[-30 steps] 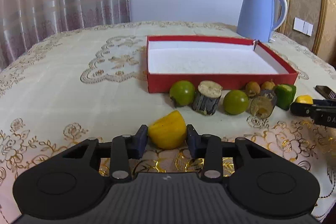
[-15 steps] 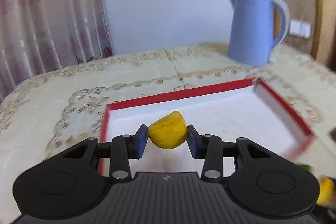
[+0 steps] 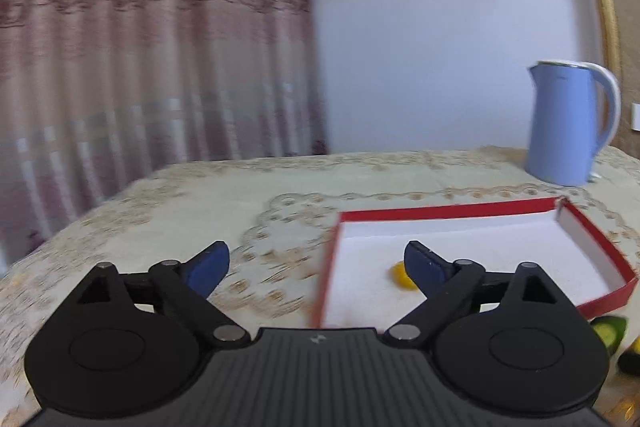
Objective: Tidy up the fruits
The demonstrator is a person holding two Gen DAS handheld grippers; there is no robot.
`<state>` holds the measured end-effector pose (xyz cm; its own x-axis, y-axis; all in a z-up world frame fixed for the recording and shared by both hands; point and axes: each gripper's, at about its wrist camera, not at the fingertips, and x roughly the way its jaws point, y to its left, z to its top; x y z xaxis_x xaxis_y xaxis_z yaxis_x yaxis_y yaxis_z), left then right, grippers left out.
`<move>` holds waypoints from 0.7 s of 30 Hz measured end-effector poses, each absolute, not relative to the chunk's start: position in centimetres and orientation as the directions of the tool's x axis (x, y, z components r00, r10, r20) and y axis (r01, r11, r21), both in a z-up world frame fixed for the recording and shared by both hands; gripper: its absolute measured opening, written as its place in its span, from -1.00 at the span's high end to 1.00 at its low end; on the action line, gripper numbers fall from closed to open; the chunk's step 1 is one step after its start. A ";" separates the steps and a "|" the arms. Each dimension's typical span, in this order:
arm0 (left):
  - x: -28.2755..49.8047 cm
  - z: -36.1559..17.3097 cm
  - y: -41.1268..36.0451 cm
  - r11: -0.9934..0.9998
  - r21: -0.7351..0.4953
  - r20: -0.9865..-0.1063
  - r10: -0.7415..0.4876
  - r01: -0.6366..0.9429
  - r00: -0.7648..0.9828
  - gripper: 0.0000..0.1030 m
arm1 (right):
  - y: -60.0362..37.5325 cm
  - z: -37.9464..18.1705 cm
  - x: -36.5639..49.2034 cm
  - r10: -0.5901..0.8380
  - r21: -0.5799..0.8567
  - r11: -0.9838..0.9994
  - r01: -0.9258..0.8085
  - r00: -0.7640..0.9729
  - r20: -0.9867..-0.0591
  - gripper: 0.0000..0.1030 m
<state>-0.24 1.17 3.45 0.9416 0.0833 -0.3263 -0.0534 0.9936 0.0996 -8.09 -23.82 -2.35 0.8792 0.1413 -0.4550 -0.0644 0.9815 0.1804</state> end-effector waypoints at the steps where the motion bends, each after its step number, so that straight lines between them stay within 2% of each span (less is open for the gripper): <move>1: -0.5 3.0 1.3 0.993 0.103 -0.331 0.093 -0.062 0.939 -0.85 | -23.7 -2.2 -8.1 0.141 0.176 0.982 -0.067 0.881 -0.452 0.09; 7: -0.6 0.2 1.9 0.989 0.113 -0.394 0.135 -0.098 0.909 -0.85 | -22.9 -1.0 -7.7 0.139 0.141 0.986 -0.085 0.891 -0.432 0.09; 21: -1.4 -0.9 3.8 0.991 0.029 -0.419 0.129 -0.129 0.899 -0.85 | -22.9 1.0 -3.7 0.138 0.108 0.989 -0.102 0.897 -0.421 0.09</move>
<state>-1.41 3.83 -0.91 0.8986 0.1288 -0.4195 -0.1286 0.9913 0.0289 -3.66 -22.87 1.05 0.8966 0.1384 -0.4206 -0.1021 0.9889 0.1078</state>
